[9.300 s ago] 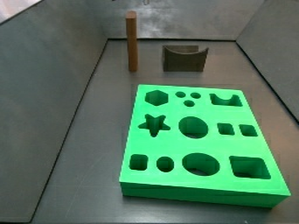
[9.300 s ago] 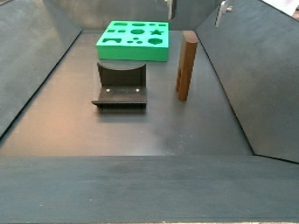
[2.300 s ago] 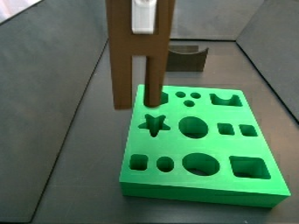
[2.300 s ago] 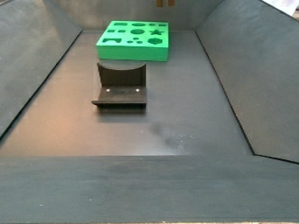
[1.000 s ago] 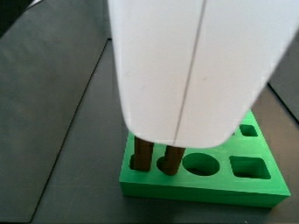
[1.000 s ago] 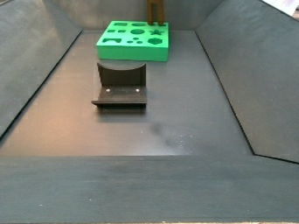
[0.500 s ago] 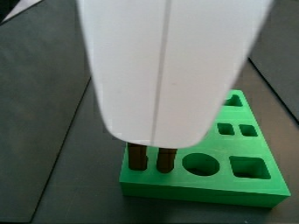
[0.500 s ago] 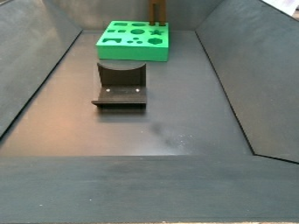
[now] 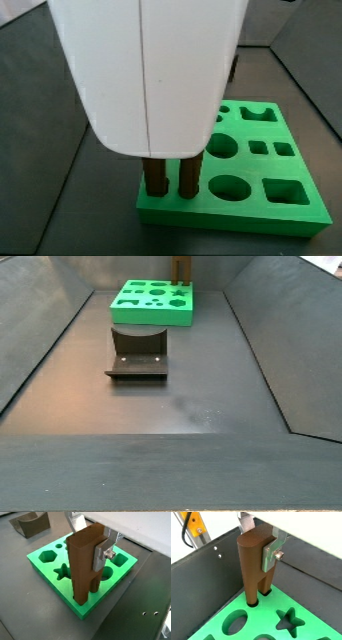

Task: Pick up the square-circle object. Move up. Place the square-circle object on the fixture. Regrasp the square-circle object. Rotate the square-circle object. Move to above the board. Insert the square-circle object.
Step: Insert the square-circle object.

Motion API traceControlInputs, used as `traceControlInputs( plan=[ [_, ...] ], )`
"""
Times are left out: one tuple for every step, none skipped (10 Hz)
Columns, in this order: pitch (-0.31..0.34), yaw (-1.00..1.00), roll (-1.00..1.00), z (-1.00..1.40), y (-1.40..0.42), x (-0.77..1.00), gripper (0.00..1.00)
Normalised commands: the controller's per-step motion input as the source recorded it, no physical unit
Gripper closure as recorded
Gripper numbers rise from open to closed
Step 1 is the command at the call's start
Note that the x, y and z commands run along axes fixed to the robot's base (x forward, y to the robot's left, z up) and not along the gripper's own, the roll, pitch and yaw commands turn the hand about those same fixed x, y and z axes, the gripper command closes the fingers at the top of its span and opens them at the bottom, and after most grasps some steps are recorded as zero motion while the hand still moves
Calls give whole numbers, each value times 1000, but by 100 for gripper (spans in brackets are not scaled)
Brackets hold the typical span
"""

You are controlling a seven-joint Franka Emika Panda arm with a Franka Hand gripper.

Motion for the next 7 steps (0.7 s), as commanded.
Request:
traceControlInputs(
  plan=[
    [-54,183,13,-283,0,0,100],
    [0,137,66,-223,0,80,100],
    [71,37,127,-183,0,131,100],
    [94,0,136,-174,0,151,100],
    [93,-31,110,-146,0,134,100],
    [90,-71,96,-166,20,131,100],
    [66,-46,81,-174,54,111,100]
  ],
)
